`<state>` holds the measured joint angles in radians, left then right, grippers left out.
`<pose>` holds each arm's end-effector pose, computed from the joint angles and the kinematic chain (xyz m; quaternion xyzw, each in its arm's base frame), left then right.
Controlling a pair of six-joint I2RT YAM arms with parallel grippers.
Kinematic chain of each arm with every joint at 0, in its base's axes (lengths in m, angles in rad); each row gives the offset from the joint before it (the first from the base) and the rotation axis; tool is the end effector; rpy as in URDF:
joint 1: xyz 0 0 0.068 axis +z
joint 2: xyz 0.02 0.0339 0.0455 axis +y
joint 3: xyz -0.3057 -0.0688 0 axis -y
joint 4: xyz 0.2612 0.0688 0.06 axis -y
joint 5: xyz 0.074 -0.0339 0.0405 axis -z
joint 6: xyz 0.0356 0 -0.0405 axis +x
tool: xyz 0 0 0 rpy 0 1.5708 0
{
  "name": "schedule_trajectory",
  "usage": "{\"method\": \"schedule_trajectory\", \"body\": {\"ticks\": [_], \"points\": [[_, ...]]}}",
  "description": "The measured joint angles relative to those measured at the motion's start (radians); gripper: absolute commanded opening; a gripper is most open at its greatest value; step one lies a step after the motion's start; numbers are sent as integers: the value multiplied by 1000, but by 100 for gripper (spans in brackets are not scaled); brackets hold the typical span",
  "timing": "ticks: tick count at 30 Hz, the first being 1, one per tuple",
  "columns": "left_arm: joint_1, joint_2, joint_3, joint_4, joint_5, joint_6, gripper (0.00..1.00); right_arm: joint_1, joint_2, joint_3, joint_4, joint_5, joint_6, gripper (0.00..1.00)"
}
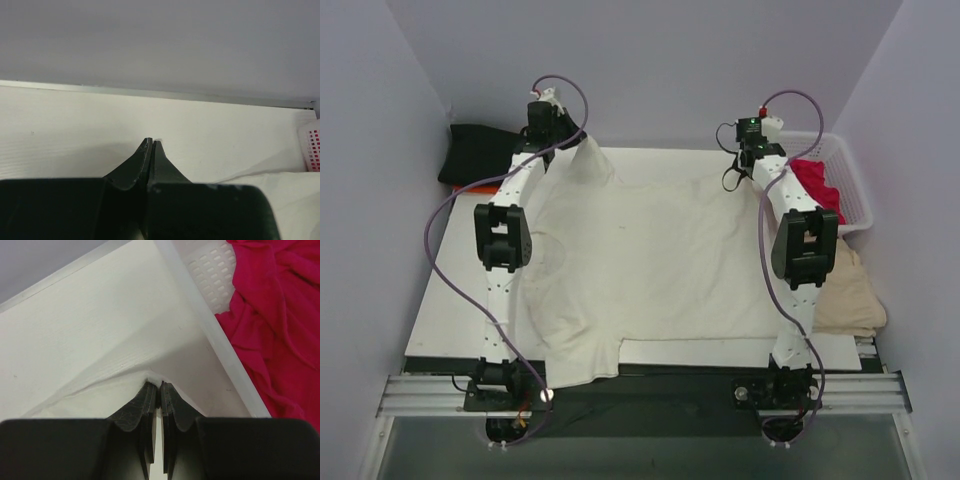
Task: Fold and stack the t-shirts
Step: Flatten out the tshirt
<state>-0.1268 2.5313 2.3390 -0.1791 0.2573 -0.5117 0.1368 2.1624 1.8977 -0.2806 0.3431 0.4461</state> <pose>0.6331 -0.0898 0.2583 -0.0855 0.8174 -0.2762 0.4982 0.5467 0.0632 0.3011 0.2150 0.8355 -0.0036 0.5057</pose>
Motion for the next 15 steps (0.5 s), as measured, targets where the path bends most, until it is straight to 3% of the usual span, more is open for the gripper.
{"method": "schedule_trajectory", "body": {"ticks": [15], "points": [[-3, 16, 62, -4, -18, 8, 0, -65, 23, 31, -45, -57, 38, 0]]}}
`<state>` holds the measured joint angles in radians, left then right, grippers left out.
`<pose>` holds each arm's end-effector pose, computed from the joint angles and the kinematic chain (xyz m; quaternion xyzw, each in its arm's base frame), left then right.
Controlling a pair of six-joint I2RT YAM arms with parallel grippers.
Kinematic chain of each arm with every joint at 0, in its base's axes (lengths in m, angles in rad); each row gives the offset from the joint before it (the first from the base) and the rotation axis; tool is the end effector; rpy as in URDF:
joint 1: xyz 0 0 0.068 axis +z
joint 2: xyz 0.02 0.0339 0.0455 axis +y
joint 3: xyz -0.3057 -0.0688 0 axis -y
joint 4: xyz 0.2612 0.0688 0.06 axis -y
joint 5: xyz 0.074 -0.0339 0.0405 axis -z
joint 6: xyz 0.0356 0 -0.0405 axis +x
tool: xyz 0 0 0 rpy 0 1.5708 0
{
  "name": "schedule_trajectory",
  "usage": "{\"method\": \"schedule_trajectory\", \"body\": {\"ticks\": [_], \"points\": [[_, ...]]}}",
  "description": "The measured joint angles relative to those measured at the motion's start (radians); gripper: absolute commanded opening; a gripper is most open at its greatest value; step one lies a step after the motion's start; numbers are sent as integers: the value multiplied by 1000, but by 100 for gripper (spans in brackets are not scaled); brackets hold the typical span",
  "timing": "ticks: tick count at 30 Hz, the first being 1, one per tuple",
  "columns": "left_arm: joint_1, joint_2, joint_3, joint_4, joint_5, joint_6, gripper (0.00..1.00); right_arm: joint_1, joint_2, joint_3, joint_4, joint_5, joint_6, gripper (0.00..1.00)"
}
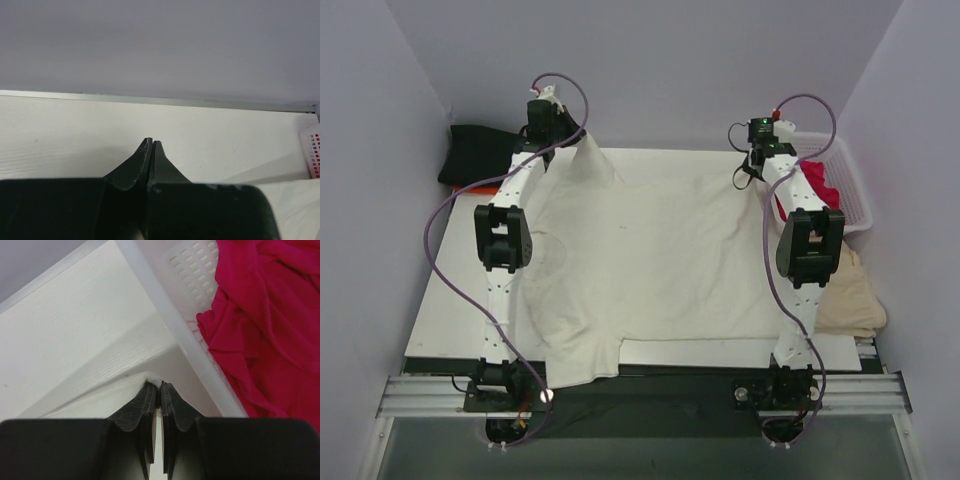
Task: Fold and stack the t-shirts
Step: Flatten out the tshirt, then grap the side of the flattened tshirt furthest away from the robot with both arms
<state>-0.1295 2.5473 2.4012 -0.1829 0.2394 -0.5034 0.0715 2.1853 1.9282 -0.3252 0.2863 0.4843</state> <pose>0.6367 -0.0914 0.2709 -0.0818 0.8064 -0.2721 0.5187 0.5538 0.0296 0.2954 0.2448 0.8390 0.0080 0.4860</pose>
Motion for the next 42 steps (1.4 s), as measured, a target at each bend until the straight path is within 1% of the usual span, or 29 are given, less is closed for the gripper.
{"method": "schedule_trajectory", "body": {"ticks": [2, 7, 15, 19, 25, 29, 32, 42], "points": [[0, -10, -21, -1, -5, 11, 0, -11, 0, 0, -10, -4, 10, 0], [1, -86, -140, -26, -26, 38, 0, -33, 0, 0, -40, -19, 26, 0], [16, -306, -354, -27, -60, 80, 0, -47, 0, 0, -74, -71, 47, 0], [26, -392, -412, -11, -59, 96, 0, -47, 0, -3, -90, -84, 50, 0], [27, -455, -463, 2, -38, 123, 0, -53, -8, -51, -105, -92, 50, 0], [27, -504, -561, -1, -29, 130, 0, -60, -55, -127, -117, -92, 50, 0], [27, -525, -608, -7, -28, 139, 0, -67, -113, -178, -126, -93, 49, 0], [27, -622, -726, -7, -27, 150, 0, -97, -256, -256, -128, -92, 39, 0]]}}
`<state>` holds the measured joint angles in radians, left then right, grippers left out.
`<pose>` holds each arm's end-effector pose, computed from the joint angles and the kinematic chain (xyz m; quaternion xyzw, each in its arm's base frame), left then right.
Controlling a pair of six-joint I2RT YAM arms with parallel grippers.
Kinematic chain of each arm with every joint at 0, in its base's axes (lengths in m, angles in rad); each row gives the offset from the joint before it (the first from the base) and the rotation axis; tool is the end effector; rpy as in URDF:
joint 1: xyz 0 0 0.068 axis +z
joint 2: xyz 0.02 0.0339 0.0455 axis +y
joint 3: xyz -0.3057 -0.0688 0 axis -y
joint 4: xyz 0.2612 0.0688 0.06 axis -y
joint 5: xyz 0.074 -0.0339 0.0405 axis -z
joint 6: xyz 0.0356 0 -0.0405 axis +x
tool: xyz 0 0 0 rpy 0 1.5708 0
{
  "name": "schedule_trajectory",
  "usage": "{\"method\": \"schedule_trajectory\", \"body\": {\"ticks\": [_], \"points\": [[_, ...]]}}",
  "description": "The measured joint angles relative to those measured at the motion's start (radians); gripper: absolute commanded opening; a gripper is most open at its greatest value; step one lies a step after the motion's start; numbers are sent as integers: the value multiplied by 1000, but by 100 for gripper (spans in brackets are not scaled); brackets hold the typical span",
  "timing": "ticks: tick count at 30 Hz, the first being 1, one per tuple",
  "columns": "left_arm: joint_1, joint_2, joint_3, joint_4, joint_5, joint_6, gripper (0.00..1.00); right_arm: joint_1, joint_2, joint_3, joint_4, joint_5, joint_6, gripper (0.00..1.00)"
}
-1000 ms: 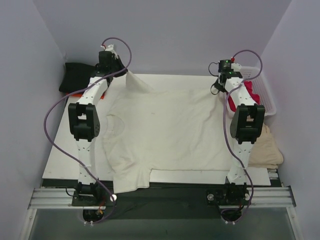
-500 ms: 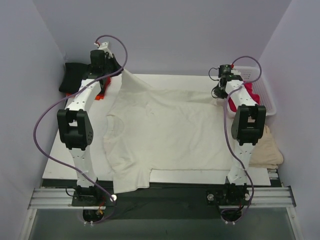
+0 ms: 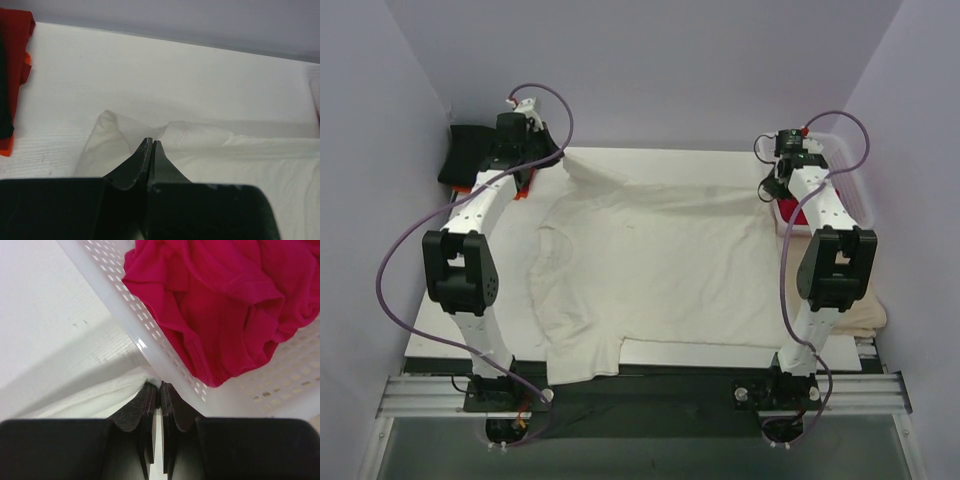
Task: Fold and stack the t-shirts
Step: Grap the side of the flattened tshirt furthest away from the robot with both arms, then fold the flattened tshirt in 1/3 of the way
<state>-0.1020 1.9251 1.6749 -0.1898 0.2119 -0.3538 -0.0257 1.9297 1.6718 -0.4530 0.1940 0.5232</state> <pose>0.4891 -0.0576 0.3473 -0.0492 0.8401 -0.2074 0.4988 0.4775 -0.0191 0.3200 0.2841 0.8599 0.0168 0.4238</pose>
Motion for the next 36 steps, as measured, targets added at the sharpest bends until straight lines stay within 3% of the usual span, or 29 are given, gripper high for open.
{"method": "schedule_trajectory", "body": {"ticks": [14, 28, 36], "points": [[0, -211, -193, 2, -26, 21, 0, 1, -90, -170, 4, -6, -1, 0], [0, -409, -513, -12, -29, 23, 0, 2, -154, -323, -3, -8, 0, 0], [0, -463, -594, -46, -34, 6, 0, 14, -158, -382, -18, 2, 16, 0]]}}
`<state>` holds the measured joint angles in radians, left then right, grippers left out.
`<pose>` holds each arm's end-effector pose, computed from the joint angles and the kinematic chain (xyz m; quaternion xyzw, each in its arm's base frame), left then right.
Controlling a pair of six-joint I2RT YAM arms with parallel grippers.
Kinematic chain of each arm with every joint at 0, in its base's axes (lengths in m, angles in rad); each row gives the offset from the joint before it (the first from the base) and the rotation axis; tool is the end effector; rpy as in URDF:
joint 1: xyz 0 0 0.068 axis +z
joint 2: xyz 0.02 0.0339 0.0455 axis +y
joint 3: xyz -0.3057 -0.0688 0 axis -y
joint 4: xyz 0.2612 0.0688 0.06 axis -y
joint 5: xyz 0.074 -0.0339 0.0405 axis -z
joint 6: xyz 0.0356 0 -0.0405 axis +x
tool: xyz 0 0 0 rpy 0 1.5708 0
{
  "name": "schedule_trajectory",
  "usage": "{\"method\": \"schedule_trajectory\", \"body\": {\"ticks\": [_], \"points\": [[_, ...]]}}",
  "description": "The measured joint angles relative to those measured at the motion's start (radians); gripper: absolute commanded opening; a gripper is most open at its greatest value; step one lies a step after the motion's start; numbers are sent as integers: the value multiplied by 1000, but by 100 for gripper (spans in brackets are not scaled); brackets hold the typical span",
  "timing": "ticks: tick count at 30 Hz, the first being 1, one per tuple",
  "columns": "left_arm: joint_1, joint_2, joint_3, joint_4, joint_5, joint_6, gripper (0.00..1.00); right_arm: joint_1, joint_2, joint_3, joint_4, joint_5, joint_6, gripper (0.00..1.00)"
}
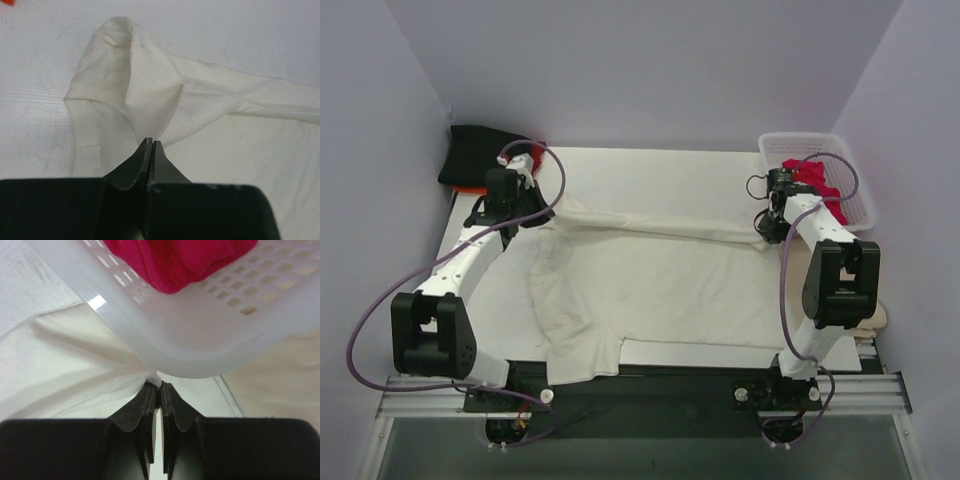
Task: Fold and stack the t-shirts
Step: Fold the flattened tshirt in 1/3 of the way
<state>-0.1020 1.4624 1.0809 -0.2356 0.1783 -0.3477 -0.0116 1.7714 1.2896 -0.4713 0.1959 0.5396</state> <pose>0.3382 -0.0410 0.3127 -0.0679 0.8833 -0.1790 0.4280 0.4032 -0.0116 0.2564 0.2866 0.9042 -0.0110 0.3163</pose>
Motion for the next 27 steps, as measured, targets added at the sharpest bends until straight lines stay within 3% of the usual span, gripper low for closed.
{"method": "schedule_trajectory", "body": {"ticks": [5, 6, 7, 8, 9, 10, 13, 15, 27], "points": [[0, -13, -7, -56, -13, -25, 2, 6, -1, -26, -31, 11, 21, 0], [-1, -13, -7, -73, -16, -32, 12, 6, -1, -28, -38, 14, 26, 6], [-2, -13, -8, -90, -19, -36, 34, 7, -2, -32, -43, 17, 34, 11], [-3, -13, -8, -109, -25, -43, 38, 14, -4, -37, -50, 21, 41, 14], [-6, -14, -9, -130, -29, -53, 44, 16, -6, -41, -60, 27, 46, 25], [-9, -15, -11, -150, -37, -63, 55, 19, -10, -47, -68, 34, 56, 30], [-30, -29, -27, -213, -63, -93, 67, 28, -25, -63, -106, 57, 76, 45], [-46, -40, -37, -251, -81, -108, 69, 37, -35, -67, -129, 70, 87, 49], [-62, -15, 15, -287, -129, -138, 69, 151, -71, 11, -193, 121, 111, 47]]}}
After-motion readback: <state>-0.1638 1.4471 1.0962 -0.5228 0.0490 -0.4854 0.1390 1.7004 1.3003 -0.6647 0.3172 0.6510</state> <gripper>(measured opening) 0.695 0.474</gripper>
